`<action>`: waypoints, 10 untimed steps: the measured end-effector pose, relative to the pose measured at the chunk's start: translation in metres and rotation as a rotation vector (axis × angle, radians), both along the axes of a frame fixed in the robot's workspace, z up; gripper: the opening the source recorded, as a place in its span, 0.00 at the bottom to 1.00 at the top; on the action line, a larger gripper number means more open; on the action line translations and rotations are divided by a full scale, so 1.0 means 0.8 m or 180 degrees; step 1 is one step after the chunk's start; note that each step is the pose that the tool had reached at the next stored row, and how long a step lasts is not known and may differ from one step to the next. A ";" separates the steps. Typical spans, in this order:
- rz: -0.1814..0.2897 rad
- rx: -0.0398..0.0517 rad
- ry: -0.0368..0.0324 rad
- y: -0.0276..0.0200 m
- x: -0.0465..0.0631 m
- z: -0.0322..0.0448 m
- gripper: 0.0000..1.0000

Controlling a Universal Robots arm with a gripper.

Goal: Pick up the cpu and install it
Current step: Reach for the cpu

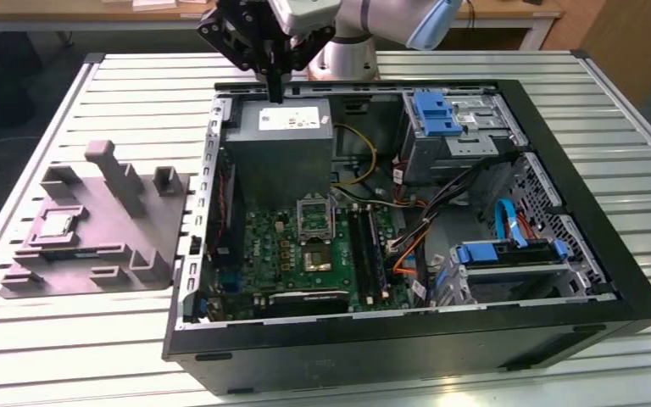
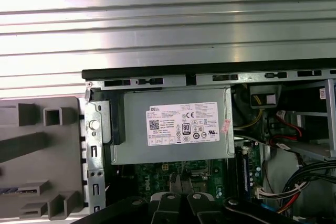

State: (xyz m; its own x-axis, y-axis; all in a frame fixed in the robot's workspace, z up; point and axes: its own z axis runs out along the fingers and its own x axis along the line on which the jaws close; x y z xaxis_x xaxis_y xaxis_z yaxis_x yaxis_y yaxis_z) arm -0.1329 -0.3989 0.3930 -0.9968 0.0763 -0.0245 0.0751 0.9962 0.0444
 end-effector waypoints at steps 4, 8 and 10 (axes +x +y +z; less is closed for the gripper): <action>0.0000 0.0000 0.0000 0.0000 -0.001 -0.0001 0.11; 0.0000 0.0000 0.0000 0.0000 -0.002 -0.0002 0.11; 0.0000 0.0000 0.0000 0.0000 -0.003 -0.0003 0.11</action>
